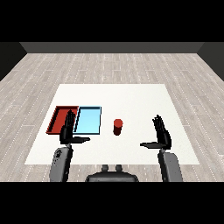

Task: Pick the red can and put it in the red box

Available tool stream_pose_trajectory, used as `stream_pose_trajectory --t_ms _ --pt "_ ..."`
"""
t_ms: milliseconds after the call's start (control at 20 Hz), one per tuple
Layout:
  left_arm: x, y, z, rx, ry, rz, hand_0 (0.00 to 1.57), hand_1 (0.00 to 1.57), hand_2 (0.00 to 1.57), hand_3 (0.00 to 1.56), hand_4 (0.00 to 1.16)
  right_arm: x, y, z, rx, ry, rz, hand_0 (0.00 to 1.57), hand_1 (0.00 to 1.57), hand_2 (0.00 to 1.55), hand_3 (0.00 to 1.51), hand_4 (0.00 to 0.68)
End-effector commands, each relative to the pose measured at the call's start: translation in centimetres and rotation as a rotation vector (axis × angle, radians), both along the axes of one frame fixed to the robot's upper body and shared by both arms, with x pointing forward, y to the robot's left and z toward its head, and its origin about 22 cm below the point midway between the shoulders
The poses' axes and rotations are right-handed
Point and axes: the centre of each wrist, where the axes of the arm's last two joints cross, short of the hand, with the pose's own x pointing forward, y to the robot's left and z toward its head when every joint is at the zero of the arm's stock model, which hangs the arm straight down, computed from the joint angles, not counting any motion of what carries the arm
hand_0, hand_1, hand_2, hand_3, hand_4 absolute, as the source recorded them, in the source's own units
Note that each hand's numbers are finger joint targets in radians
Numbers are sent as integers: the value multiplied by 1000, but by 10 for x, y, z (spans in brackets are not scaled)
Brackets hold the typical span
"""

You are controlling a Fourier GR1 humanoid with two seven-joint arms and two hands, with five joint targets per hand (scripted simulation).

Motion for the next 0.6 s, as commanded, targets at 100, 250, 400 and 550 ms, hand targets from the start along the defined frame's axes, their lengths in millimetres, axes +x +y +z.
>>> stream_pose_trajectory --t_ms 100,250,400,550 --pt "-1 4 5 11 -38 9 0 0 0 0 0 10 4 -6 10 -34 -10 0 0 0 0 0" --pt "3 -19 -6 28 -35 3 0 0 0 0 0 17 19 -11 -5 -20 34 0 0 0 0 0" --pt "7 -1 3 14 -24 -11 0 0 0 0 0 13 -1 5 -6 -16 3 0 0 0 0 0" --pt "6 -3 -2 12 -26 14 0 0 0 0 0 6 12 5 19 -10 39 0 0 0 0 0"
